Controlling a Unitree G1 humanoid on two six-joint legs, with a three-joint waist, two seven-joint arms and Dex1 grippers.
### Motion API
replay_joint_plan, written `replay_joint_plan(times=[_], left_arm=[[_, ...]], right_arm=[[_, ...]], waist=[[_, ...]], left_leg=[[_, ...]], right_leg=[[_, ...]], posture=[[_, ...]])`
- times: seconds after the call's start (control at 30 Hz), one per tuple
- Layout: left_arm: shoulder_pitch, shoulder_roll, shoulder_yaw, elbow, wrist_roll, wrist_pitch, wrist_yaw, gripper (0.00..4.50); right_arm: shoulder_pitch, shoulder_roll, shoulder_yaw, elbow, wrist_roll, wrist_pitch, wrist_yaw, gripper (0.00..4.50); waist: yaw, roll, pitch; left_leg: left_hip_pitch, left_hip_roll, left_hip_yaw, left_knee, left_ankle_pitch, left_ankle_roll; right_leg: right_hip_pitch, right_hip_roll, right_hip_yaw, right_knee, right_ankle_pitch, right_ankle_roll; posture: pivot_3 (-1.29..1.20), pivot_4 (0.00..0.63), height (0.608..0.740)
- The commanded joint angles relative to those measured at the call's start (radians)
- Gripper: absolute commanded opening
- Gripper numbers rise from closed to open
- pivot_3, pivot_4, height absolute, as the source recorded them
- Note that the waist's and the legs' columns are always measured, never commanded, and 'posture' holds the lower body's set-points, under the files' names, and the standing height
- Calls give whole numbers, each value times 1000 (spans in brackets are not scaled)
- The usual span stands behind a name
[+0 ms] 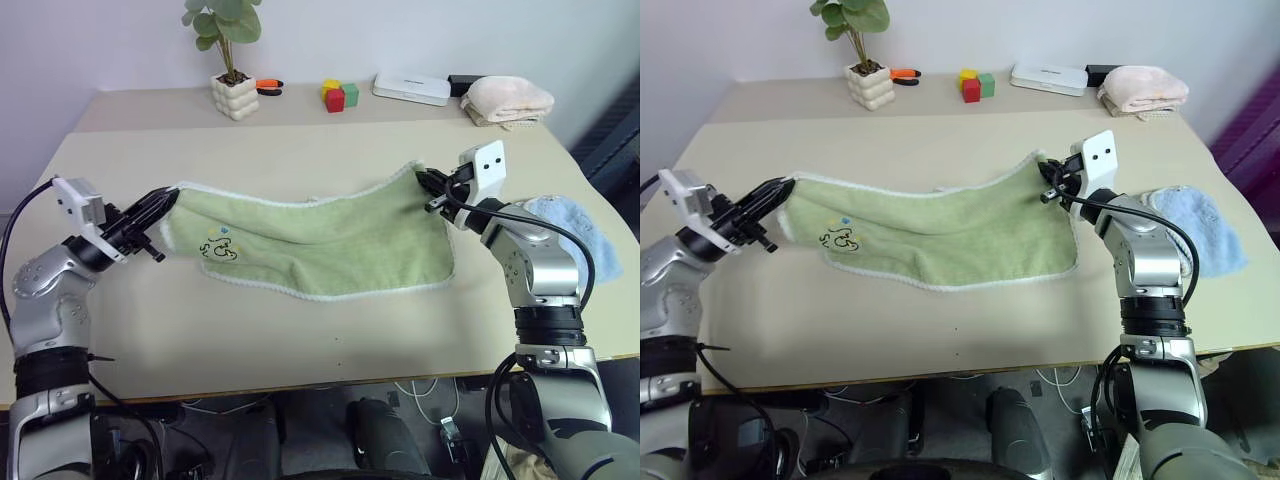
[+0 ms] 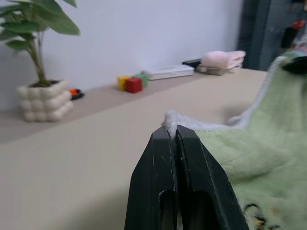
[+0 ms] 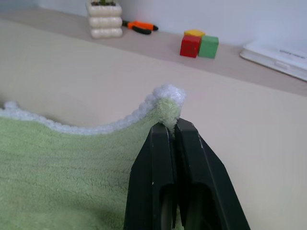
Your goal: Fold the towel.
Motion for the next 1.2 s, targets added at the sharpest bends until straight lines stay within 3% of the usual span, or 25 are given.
replay_joint_plan(times=[0.03,0.3,0.4,0.5,0.67,0.8,0.97,1.2], left_arm=[[-137,-9,-35,147,63,-111,6,0],[-586,45,-87,701,257,-406,147,0],[-685,97,-77,779,271,-455,129,0],[-701,132,-58,806,253,-500,46,0],[-626,161,-21,783,188,-499,-212,0],[-467,137,-16,733,148,-503,-413,0],[-303,84,-7,649,108,-457,-490,0],[-101,76,-24,457,76,-374,-533,0]], right_arm=[[-78,21,14,52,-40,-114,-47,32],[-415,3,4,531,-170,-442,-264,32],[-469,-26,-13,555,-163,-543,-256,32],[-413,-44,-18,484,-155,-600,-238,32],[-138,-50,-18,121,-31,-507,-90,32],[114,-77,37,-110,-85,-464,-57,32],[284,-122,76,-169,-179,-491,-41,32],[407,-229,46,-267,-93,-364,104,32]], waist=[[1,0,0],[-5,0,1],[-9,0,1],[-11,0,1],[-5,1,1],[-6,1,1],[-2,0,1],[-1,0,1]], left_leg=[[0,0,0,0,0,0],[-3,-1,0,-1,0,0],[-10,-1,0,-2,0,0],[-12,-1,0,-3,0,0],[-14,0,1,-2,1,-1],[-13,0,1,1,2,-3],[-11,0,1,3,3,-5],[-10,0,0,3,3,-5]], right_leg=[[0,0,0,0,0,0],[-3,0,0,-1,1,2],[-10,0,0,-1,1,2],[-13,0,0,-1,1,2],[-14,0,-1,-1,0,2],[-13,-1,0,3,1,2],[-13,-1,0,9,0,2],[-13,-1,0,10,0,2]], posture=[[0,150,740],[0,150,740],[0,150,740],[0,150,740],[0,150,740],[0,150,740],[0,150,740],[0,150,740]])
